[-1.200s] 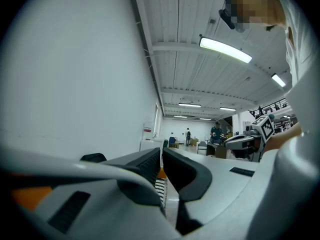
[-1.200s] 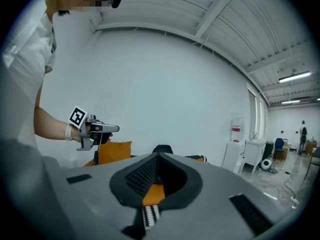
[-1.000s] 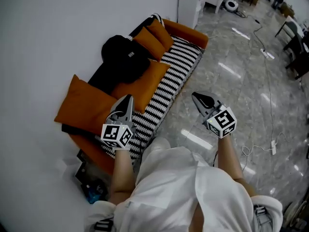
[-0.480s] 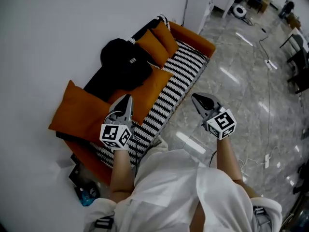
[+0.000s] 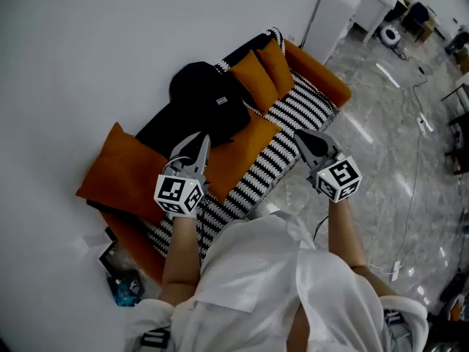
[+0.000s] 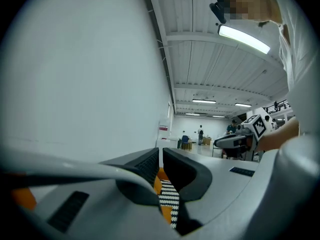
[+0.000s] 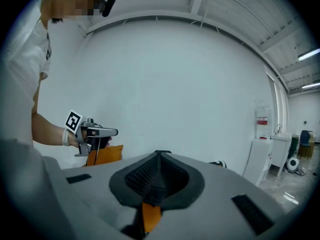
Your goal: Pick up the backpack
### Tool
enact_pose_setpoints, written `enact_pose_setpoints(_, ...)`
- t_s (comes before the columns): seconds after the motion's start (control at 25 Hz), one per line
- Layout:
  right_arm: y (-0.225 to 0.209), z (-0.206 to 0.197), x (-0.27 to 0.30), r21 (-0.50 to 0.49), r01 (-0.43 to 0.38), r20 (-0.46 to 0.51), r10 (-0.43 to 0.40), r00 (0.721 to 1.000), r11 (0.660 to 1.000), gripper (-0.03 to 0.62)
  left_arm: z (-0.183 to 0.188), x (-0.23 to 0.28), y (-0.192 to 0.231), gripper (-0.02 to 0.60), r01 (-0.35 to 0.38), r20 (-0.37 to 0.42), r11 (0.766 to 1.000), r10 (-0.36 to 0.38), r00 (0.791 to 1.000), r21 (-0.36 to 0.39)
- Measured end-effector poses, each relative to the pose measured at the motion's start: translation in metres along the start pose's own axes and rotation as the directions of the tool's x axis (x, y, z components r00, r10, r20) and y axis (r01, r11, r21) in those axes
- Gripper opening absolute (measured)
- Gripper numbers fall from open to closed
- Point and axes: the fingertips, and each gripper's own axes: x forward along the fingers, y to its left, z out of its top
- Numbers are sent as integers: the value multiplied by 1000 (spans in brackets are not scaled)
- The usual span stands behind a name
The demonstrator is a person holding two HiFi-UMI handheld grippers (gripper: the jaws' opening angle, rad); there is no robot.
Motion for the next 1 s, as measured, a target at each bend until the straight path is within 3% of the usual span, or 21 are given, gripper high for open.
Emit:
enact_pose_setpoints(0.24, -4, 1, 77, -28, -137, -9, 137, 991, 990, 21, 0, 8, 37, 26, -97, 3, 995, 97, 995, -9)
enact_pose_setpoints(0.4, -9, 3, 130, -62, -248, -28, 247, 969, 967, 21, 0, 22, 61, 26, -180, -11, 984, 180, 984, -17)
enact_pose_setpoints(0.68, -44, 4, 221, -98, -466, -84, 459, 884, 879, 21, -1, 63, 108, 26, -364, -34, 931, 363, 931, -41)
enact_pose_setpoints(1.0, -68, -12, 293, -89, -624, -125, 612, 781, 777, 21, -18, 104, 138, 26, -513, -71, 856, 509, 858, -63)
